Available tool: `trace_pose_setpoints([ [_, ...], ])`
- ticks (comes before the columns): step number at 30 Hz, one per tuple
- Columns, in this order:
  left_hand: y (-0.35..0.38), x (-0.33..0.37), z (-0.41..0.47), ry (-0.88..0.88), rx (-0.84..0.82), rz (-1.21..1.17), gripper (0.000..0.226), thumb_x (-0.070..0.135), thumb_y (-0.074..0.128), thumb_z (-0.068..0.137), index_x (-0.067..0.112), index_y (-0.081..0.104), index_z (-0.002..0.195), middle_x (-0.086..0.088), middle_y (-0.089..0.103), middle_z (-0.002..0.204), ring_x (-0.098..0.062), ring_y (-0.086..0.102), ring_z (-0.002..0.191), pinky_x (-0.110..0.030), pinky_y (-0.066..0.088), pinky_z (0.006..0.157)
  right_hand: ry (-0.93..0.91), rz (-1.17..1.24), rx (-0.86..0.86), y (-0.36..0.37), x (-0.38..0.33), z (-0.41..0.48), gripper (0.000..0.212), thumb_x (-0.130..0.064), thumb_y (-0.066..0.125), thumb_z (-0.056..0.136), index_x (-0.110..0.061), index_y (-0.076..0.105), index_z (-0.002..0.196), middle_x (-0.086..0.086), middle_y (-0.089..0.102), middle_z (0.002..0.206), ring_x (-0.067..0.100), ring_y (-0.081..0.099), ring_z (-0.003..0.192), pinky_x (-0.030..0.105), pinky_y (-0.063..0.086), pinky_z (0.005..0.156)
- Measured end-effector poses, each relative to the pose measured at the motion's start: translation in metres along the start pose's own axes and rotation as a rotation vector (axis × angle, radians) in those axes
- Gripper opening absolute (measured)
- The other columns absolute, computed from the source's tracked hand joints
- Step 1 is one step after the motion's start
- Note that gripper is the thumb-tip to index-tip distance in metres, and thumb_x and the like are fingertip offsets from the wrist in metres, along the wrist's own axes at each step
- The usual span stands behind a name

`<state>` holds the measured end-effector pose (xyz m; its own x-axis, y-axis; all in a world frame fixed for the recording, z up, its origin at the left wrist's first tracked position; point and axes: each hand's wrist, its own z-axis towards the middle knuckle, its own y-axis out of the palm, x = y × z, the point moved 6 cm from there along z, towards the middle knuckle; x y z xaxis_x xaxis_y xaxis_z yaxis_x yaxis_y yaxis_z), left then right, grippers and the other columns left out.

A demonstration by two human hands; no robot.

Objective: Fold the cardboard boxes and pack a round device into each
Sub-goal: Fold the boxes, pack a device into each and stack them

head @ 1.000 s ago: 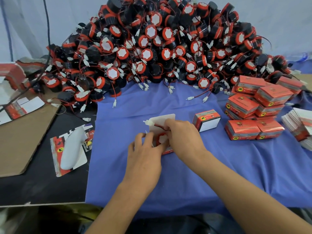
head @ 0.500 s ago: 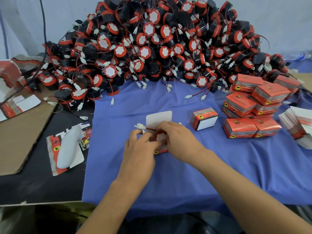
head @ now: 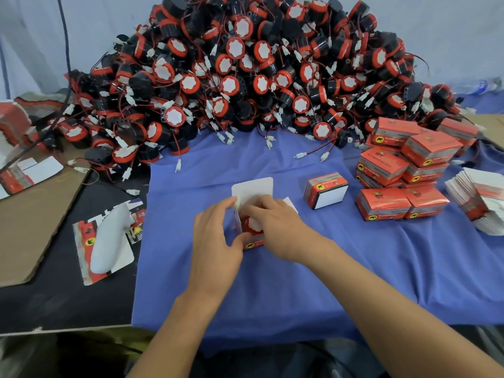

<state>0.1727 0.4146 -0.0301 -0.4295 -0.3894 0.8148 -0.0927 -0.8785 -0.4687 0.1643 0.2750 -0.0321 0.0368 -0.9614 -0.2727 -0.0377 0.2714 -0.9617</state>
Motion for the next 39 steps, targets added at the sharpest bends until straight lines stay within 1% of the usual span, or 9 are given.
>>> trace_pose_setpoints([
  [9,0.012,-0.005,0.010,-0.036,-0.225,-0.051,0.078,0.003,0.074,0.087,0.057,0.039,0.130,0.056,0.034,0.113,-0.006,0.038,0.125,0.002,0.032,0.090,-0.047,0.084,-0.026,-0.005,0.001,0.003,0.034,-0.019,0.061,0.097,-0.023,0.056,0.130,-0.004,0.057,0.126,0.021,0.050,0.102,0.032,0.035,0.081],
  [13,0.013,-0.006,0.021,-0.030,-0.250,0.053,0.069,-0.001,0.070,0.086,0.031,0.048,0.144,0.031,0.046,0.118,-0.014,0.039,0.123,-0.008,0.032,0.091,0.009,0.079,0.055,-0.007,0.004,-0.001,0.031,-0.024,0.064,0.093,-0.022,0.054,0.123,-0.006,0.061,0.123,0.020,0.057,0.110,0.032,0.029,0.082],
  [16,0.016,0.000,0.025,-0.041,-0.266,0.172,0.059,-0.004,0.063,0.084,0.033,0.062,0.130,0.021,0.045,0.120,-0.015,0.036,0.114,-0.007,0.030,0.085,0.048,-0.016,0.192,-0.009,0.005,-0.007,0.029,-0.023,0.058,0.091,-0.022,0.054,0.120,-0.007,0.056,0.119,0.017,0.054,0.111,0.031,0.018,0.080],
  [18,0.019,0.004,0.025,-0.041,-0.286,0.255,0.052,-0.005,0.058,0.085,0.031,0.069,0.121,0.019,0.043,0.126,-0.015,0.032,0.110,-0.018,0.032,0.090,0.063,-0.041,0.232,-0.013,0.007,-0.008,0.023,-0.025,0.055,0.093,-0.019,0.053,0.116,-0.005,0.055,0.116,0.019,0.055,0.108,0.030,0.018,0.081],
  [22,0.018,0.008,0.021,-0.026,-0.323,0.422,0.036,0.004,0.060,0.090,0.025,0.070,0.117,0.010,0.042,0.141,-0.024,0.038,0.121,-0.038,0.046,0.094,0.064,-0.120,0.166,-0.011,0.010,-0.009,0.022,-0.027,0.045,0.098,-0.024,0.053,0.118,-0.009,0.061,0.116,0.019,0.058,0.113,0.036,0.015,0.112],
  [28,0.002,0.019,0.023,-0.021,-0.226,0.456,0.026,0.014,0.071,0.088,0.020,0.049,0.100,0.005,0.056,0.107,-0.024,0.047,0.102,-0.043,0.047,0.079,0.073,-0.054,0.144,-0.001,0.013,-0.013,0.035,-0.022,0.038,0.100,-0.032,0.049,0.132,-0.015,0.057,0.130,0.018,0.050,0.126,0.044,0.010,0.120],
  [34,-0.003,0.021,0.019,-0.014,-0.281,0.547,0.013,0.027,0.070,0.095,0.024,0.068,0.107,0.004,0.041,0.151,-0.022,0.043,0.134,-0.035,0.045,0.088,0.074,-0.032,0.123,-0.005,0.007,-0.013,0.022,-0.029,0.032,0.100,-0.026,0.048,0.115,-0.010,0.060,0.121,0.018,0.049,0.119,0.047,0.016,0.117],
  [36,-0.002,0.021,0.020,0.005,-0.330,0.610,0.014,0.035,0.066,0.096,0.025,0.070,0.105,0.005,0.052,0.127,-0.023,0.051,0.119,-0.036,0.048,0.081,0.082,-0.020,0.106,-0.008,0.005,-0.012,0.021,-0.033,0.032,0.099,-0.027,0.049,0.111,-0.009,0.061,0.119,0.017,0.049,0.117,0.048,0.017,0.115],
  [39,0.000,0.022,0.021,0.035,-0.397,0.697,0.019,0.040,0.059,0.099,0.026,0.070,0.104,0.007,0.048,0.098,-0.021,0.051,0.101,-0.034,0.041,0.066,0.067,-0.079,0.070,-0.011,0.002,-0.011,0.026,-0.041,0.034,0.098,-0.027,0.051,0.112,-0.009,0.061,0.115,0.017,0.049,0.118,0.049,0.020,0.113],
])
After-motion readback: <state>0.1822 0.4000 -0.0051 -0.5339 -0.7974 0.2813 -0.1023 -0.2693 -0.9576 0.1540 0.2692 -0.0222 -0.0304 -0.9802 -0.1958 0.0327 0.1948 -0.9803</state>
